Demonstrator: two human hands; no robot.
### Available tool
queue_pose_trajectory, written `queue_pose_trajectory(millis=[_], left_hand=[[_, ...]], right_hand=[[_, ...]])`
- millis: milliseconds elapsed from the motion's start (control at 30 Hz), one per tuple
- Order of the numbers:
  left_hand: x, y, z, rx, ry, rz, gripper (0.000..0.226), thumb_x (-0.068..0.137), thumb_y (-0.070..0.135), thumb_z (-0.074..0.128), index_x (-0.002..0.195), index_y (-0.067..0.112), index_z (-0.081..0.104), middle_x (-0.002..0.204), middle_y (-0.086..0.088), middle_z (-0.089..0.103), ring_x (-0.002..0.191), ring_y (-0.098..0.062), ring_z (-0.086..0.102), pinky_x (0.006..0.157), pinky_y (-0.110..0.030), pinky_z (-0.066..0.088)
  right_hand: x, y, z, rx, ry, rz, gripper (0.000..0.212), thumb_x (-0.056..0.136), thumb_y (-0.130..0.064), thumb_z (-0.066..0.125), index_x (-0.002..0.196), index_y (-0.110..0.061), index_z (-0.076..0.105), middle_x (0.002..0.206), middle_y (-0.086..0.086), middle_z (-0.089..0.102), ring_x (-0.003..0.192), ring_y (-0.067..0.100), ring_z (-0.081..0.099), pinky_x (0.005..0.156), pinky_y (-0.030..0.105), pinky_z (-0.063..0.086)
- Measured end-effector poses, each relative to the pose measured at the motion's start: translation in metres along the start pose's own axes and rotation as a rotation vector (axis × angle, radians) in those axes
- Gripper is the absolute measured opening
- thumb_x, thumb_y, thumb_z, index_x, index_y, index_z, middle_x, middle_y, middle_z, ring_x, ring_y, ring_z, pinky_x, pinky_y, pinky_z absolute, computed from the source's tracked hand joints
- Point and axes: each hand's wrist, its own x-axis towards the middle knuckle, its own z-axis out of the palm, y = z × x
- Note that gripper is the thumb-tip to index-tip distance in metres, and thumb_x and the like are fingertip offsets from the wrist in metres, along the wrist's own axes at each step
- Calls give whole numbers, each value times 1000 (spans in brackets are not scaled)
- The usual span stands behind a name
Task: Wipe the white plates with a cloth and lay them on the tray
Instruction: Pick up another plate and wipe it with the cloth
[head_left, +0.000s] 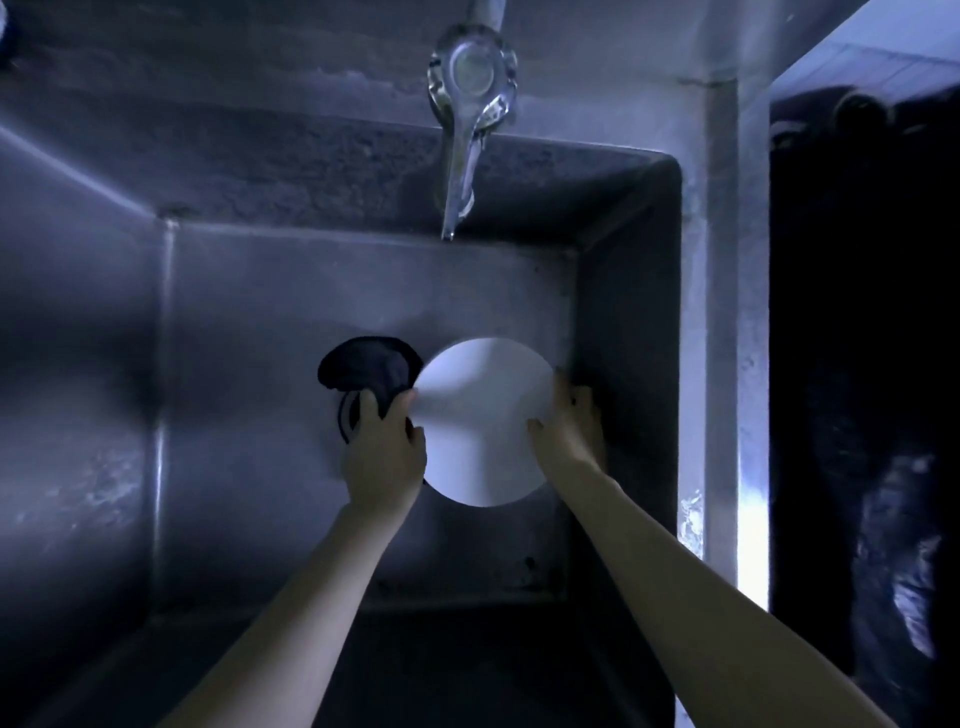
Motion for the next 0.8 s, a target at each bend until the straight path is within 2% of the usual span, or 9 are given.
queue_pose_trajectory(millis=[100, 200, 333, 467, 533, 667, 800], left_hand=[[1, -2, 6, 51, -82, 32, 55, 89, 8, 54, 140, 28, 47, 138, -11, 36, 121, -31, 36, 67, -39, 50], [2, -4, 10, 91, -99, 35, 59, 89, 5, 53, 142, 28, 45, 138, -11, 36, 125, -33, 33, 65, -40, 50], [6, -9, 10, 58, -127, 24, 63, 89, 5, 52, 146, 30, 42, 146, -13, 33, 136, -37, 29, 75, -43, 52], [9, -15, 6, -33, -133, 58, 65, 85, 2, 54, 144, 29, 45, 135, -13, 41, 122, -36, 39, 70, -38, 49], [8, -17, 5, -74, -122, 74, 66, 83, 0, 54, 142, 28, 48, 131, -13, 43, 117, -35, 43, 69, -36, 46], [7, -23, 1, -145, -116, 71, 66, 84, -3, 53, 140, 31, 49, 139, -14, 43, 121, -36, 47, 70, -31, 42], [2, -28, -10, -199, -102, 59, 60, 87, 0, 50, 137, 32, 52, 137, -15, 46, 120, -39, 50, 74, -39, 50]], right_hand=[[-1, -1, 1, 34, 58, -5, 61, 93, -11, 51, 150, -19, 30, 140, 15, 33, 124, 38, 41, 97, 47, 46], [-1, -4, 0, 53, 92, -1, 51, 91, -8, 52, 141, -14, 40, 138, 15, 35, 120, 39, 45, 95, 48, 47], [2, -6, -5, 85, 104, -4, 45, 90, -9, 55, 133, -11, 45, 132, 16, 36, 114, 39, 48, 92, 44, 47], [0, -4, -7, 162, 143, -35, 45, 87, -10, 62, 131, -9, 49, 129, 15, 36, 112, 35, 46, 93, 35, 41], [-1, -3, -9, 195, 132, -33, 38, 88, -12, 63, 124, -6, 52, 127, 14, 35, 108, 33, 47, 86, 30, 38], [-5, -2, -18, 288, 100, -79, 29, 92, -13, 61, 121, -10, 54, 119, 7, 42, 91, 23, 48, 79, 27, 36], [-11, -5, -31, 391, 18, -141, 23, 95, -13, 58, 118, -15, 55, 100, -3, 58, 87, 20, 54, 60, 26, 38]])
